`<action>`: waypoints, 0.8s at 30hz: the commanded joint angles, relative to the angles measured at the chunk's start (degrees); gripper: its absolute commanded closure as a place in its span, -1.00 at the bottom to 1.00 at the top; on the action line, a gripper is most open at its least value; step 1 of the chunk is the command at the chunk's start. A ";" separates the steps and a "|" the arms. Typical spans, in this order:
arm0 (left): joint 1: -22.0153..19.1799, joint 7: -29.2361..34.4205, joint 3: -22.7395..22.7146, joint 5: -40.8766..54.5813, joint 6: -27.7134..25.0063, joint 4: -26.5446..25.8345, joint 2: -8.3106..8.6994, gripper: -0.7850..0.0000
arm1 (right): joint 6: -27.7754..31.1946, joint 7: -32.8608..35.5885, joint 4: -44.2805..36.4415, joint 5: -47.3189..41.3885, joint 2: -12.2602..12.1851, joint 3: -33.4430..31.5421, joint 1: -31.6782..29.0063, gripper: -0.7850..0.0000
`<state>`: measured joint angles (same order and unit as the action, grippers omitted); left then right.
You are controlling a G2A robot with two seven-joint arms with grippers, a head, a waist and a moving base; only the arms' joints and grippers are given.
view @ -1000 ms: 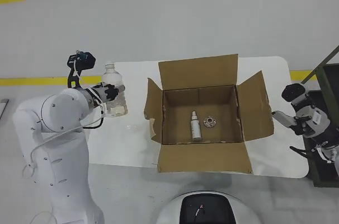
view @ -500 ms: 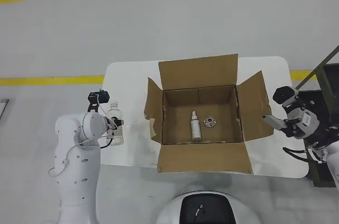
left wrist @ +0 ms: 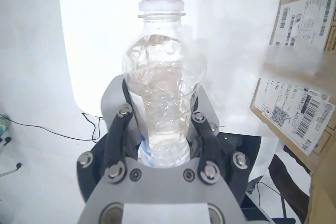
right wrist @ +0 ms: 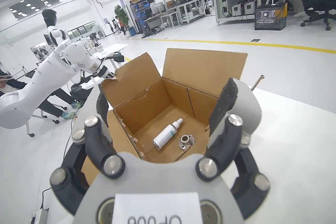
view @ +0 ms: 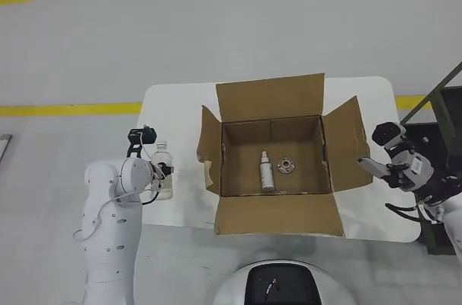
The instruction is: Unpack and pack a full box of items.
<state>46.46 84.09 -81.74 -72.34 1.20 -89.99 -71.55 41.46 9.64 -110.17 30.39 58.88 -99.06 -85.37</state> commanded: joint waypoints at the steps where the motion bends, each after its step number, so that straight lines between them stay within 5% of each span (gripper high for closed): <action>1: 0.16 -1.28 1.04 -0.96 -1.71 1.57 0.07 1.00 | 0.14 -0.13 -0.13 0.13 -0.01 -0.29 -0.26 0.25; 11: 0.53 -5.11 2.54 -2.45 -6.66 6.97 0.49 1.00 | 0.36 -0.28 -0.70 0.49 0.02 -0.82 -1.54 0.25; 19: -0.88 -5.29 4.21 -1.12 -5.57 10.82 0.25 1.00 | 0.29 0.09 -1.17 0.67 0.05 -0.55 -1.95 0.18; 23: -0.96 -5.46 5.15 -1.28 -5.40 12.17 0.20 0.60 | 0.09 0.38 -1.53 0.64 0.05 -0.48 -2.03 0.14; 24: -1.01 -5.29 5.25 -1.11 -5.30 12.52 0.19 0.24 | 0.05 0.44 -1.63 0.78 0.05 -0.53 -2.04 0.13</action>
<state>45.50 78.67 -76.60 -73.65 -4.23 -77.87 -71.35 41.55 10.02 -111.70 31.07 58.92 -99.55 -87.40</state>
